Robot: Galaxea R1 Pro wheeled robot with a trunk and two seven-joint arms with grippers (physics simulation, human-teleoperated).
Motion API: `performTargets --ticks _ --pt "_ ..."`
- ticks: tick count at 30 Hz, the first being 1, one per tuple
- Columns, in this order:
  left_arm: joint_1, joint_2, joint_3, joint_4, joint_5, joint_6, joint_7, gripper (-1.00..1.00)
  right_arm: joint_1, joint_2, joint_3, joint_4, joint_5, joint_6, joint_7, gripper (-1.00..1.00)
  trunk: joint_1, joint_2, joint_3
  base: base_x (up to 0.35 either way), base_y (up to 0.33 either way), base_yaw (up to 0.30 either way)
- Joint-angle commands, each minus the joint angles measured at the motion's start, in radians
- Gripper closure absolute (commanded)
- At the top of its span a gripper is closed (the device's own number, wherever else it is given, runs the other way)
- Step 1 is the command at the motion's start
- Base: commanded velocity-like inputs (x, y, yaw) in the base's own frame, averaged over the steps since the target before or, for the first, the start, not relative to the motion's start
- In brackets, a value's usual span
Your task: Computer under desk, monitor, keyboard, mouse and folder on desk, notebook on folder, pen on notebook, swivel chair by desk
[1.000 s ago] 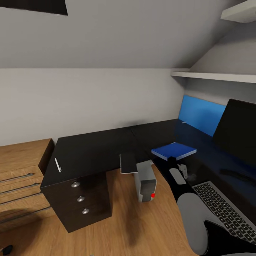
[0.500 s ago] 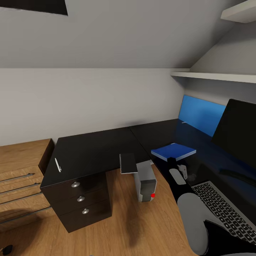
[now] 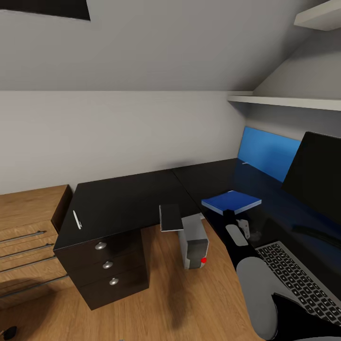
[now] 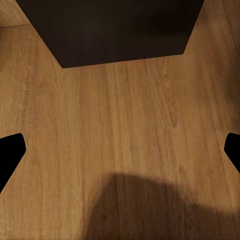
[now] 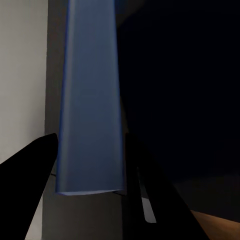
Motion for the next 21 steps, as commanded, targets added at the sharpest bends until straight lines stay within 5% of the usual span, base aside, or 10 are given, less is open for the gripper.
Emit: performTargets --ticks 1,6,7,21 --pt "-0.001 0.001 -0.008 -0.004 0.003 -0.004 0.009 -1.00 -0.001 0.001 -0.001 -0.001 -0.010 -0.003 0.000 1.00 0.000 -0.001 -0.001 0.000 0.000 0.000" --pt "-0.001 0.001 -0.008 -0.004 0.003 -0.004 0.009 -1.00 -0.001 0.001 -0.001 -0.001 -0.010 -0.003 0.000 1.00 0.000 -0.001 -0.001 0.000 0.000 0.000" --pt "-0.001 0.001 -0.008 -0.004 0.003 -0.004 0.009 -1.00 -0.001 0.001 -0.001 -0.001 -0.010 -0.003 0.000 -1.00 0.000 -0.001 -0.001 0.000 0.000 0.000" --pt "-0.001 0.001 -0.008 -0.004 0.003 -0.004 0.009 -1.00 -0.001 0.001 0.000 -0.001 -0.009 -0.003 0.000 -1.00 0.000 -0.001 -0.001 0.000 0.000 0.000"
